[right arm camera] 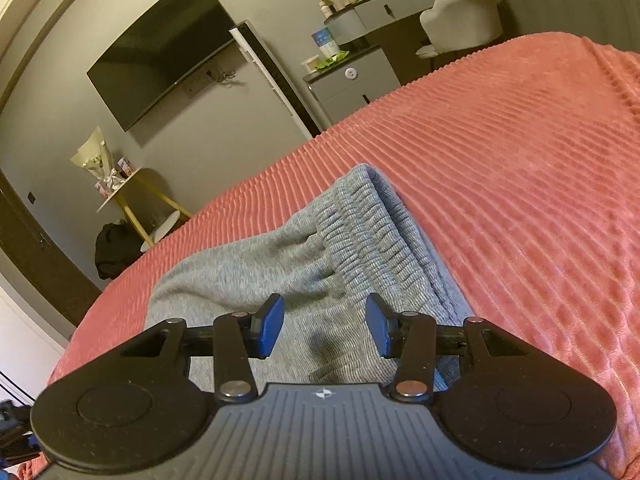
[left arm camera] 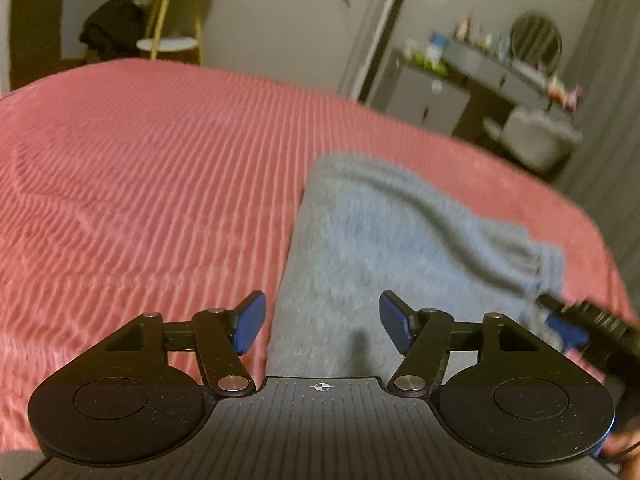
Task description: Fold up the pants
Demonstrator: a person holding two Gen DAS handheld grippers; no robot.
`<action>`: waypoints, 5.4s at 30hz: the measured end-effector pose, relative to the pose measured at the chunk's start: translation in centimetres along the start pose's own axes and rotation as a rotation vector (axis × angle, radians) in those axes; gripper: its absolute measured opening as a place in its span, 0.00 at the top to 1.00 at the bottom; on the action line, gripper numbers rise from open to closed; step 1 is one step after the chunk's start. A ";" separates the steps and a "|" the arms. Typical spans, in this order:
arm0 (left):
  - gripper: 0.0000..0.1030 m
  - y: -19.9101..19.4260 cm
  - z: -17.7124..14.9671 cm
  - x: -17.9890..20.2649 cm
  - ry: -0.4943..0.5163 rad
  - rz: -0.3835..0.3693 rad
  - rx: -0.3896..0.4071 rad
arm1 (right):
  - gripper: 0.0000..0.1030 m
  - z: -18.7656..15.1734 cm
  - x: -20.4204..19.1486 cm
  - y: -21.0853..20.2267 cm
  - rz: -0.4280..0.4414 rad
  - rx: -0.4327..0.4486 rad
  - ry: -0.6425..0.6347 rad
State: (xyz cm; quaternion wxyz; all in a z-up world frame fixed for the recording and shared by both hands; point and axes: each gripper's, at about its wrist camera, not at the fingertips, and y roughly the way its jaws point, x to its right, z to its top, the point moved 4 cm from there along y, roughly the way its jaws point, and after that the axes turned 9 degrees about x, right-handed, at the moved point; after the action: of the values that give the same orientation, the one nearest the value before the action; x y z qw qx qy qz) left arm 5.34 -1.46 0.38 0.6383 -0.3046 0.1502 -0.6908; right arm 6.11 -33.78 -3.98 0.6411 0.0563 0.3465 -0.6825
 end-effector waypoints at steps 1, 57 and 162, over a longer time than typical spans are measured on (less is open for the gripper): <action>0.34 0.7 -0.4 0.1 0.008 0.006 -0.028 | 0.52 0.0 -0.1 0.0 0.004 0.000 -0.003; 0.14 3.3 -3.8 -2.8 -0.030 0.059 -0.127 | 0.11 -0.2 7.2 -3.4 -0.088 -0.239 0.198; 0.78 8.7 1.5 -1.5 -0.024 -0.004 -0.081 | 0.66 0.6 -2.4 5.0 -0.194 -0.073 0.176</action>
State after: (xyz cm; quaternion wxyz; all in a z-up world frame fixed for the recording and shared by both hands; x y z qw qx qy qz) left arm 13.09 -0.91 -4.00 0.6258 -0.3386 0.1696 -0.6819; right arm 11.35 -31.80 -4.28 0.5406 0.0587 0.4301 -0.7206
